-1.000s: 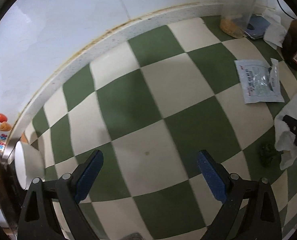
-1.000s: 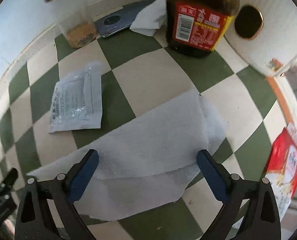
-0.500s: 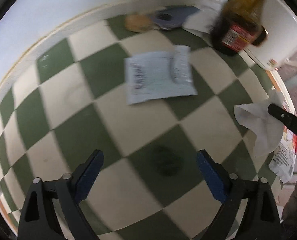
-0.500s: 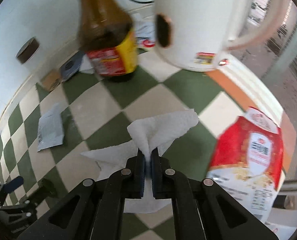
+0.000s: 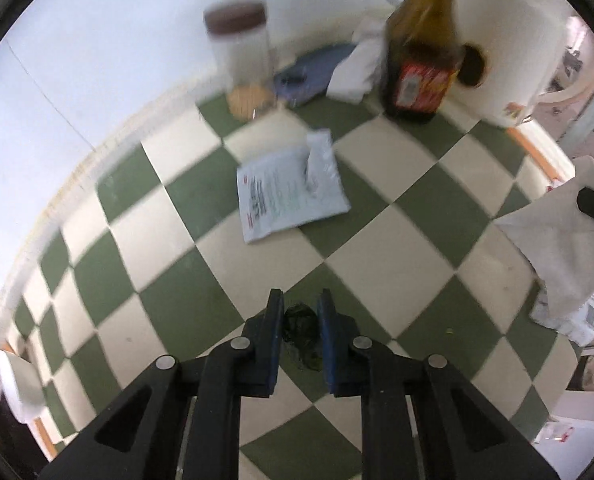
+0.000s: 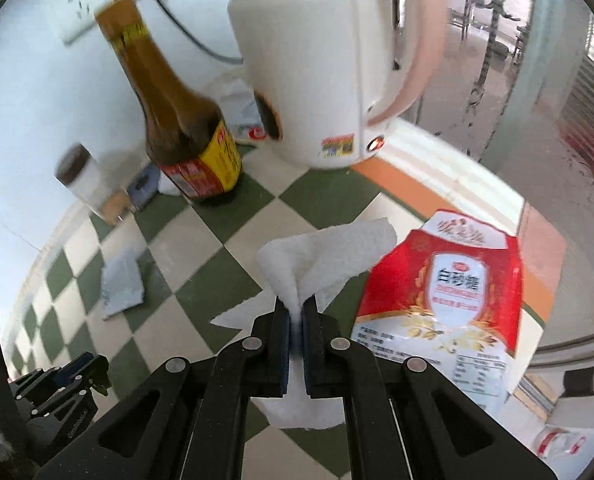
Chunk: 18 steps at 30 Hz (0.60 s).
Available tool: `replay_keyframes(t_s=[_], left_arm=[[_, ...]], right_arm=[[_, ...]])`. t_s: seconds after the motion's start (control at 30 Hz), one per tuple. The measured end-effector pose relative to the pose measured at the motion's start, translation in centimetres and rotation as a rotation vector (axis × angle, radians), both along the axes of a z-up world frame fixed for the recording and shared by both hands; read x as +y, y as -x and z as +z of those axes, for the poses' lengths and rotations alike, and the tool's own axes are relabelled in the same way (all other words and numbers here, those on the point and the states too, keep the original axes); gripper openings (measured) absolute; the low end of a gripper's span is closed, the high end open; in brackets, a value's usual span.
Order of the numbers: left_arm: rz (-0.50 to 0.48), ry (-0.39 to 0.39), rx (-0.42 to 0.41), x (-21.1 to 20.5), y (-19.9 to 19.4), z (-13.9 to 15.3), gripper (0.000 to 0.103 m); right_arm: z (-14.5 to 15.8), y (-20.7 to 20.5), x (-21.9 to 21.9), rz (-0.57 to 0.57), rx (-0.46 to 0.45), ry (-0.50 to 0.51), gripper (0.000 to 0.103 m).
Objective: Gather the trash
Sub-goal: 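Carry the cloth scrap and tissue to the trash bin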
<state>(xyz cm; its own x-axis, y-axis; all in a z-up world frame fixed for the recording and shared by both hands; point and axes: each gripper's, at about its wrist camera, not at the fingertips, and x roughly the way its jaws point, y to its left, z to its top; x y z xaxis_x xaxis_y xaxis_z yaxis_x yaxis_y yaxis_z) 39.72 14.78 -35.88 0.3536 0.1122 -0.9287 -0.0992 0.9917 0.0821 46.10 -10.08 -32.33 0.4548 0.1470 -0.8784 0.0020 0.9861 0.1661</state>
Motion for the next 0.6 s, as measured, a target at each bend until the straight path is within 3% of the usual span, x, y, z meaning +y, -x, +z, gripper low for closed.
replay_keyframes(t_s=[0.17,0.33,0.47,0.6], left_arm=[[-0.101,-0.023,-0.102,-8.0,1.0,6.4,0.014],[-0.240,-0.003,-0.170,-16.3,3.2,10.4,0.014],[-0.362,0.020,-0.194,-23.0,5.4,12.3,0.014],[-0.502,0.047,-0.179,-31.2,7.5,12.4,0.014]], right_arm=[[4.0,3.8,-4.3,-0.061,-0.067,-0.063,0.005],[6.9,9.8,-11.9,-0.172,-0.110,-0.092,0.005],[8.0,16.0,-19.4,-0.297,-0.126,-0.081,0.005],[7.3,21.6,-26.1,-0.421,-0.107,-0.065,0.005]])
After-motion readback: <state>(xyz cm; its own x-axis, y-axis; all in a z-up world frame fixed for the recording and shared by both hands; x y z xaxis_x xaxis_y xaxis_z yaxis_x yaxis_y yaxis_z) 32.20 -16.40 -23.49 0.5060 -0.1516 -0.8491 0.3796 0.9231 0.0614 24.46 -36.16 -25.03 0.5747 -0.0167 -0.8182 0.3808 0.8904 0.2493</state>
